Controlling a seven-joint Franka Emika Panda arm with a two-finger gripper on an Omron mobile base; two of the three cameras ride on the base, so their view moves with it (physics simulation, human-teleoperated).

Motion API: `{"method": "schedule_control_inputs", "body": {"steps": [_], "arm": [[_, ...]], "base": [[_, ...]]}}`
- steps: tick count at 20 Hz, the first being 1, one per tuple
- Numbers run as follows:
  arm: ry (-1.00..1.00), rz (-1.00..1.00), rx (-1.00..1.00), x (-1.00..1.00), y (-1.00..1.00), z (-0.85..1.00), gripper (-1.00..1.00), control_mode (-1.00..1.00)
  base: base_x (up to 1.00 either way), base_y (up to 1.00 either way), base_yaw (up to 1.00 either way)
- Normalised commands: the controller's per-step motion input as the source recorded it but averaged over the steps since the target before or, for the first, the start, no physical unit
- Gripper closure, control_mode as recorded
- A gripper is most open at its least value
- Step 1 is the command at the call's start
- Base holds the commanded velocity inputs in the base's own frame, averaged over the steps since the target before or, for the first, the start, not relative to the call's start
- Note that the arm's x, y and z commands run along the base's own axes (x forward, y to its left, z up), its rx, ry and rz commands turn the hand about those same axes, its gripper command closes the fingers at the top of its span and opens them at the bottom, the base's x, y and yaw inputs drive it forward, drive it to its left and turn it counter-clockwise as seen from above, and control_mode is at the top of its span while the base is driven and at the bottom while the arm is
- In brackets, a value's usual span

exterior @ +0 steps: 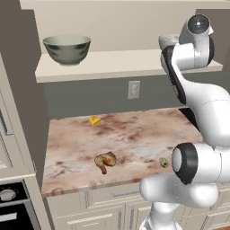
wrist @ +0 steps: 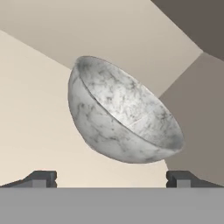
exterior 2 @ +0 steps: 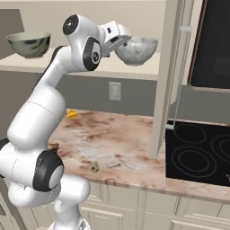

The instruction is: Pick both bowls and place them on the counter. Then place the egg in one bowl and place the chicken drumstick in the other bowl.

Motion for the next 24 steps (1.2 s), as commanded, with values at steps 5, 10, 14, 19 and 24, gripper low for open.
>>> {"method": "schedule_control_inputs", "body": {"steps": [5,10,14,19,24], "arm": [[0.00,0.10,-0.01,0.11,0.00,-0.01,-1.00,-1.00],[0.00,0.06,-0.05,0.08,-0.02,0.00,-1.00,-1.00],[0.00,0.03,-0.07,0.09,0.00,0.00,-1.00,-1.00],[0.00,0.00,-0.06,0.19,0.00,0.00,-1.00,-1.00],[0.03,-0.05,-0.03,0.40,0.00,0.00,-1.00,-1.00]], "base": [[0.00,0.00,0.00],[0.00,0.00,0.00],[0.00,0.00,0.00],[0.00,0.00,0.00],[0.00,0.00,0.00]]}}
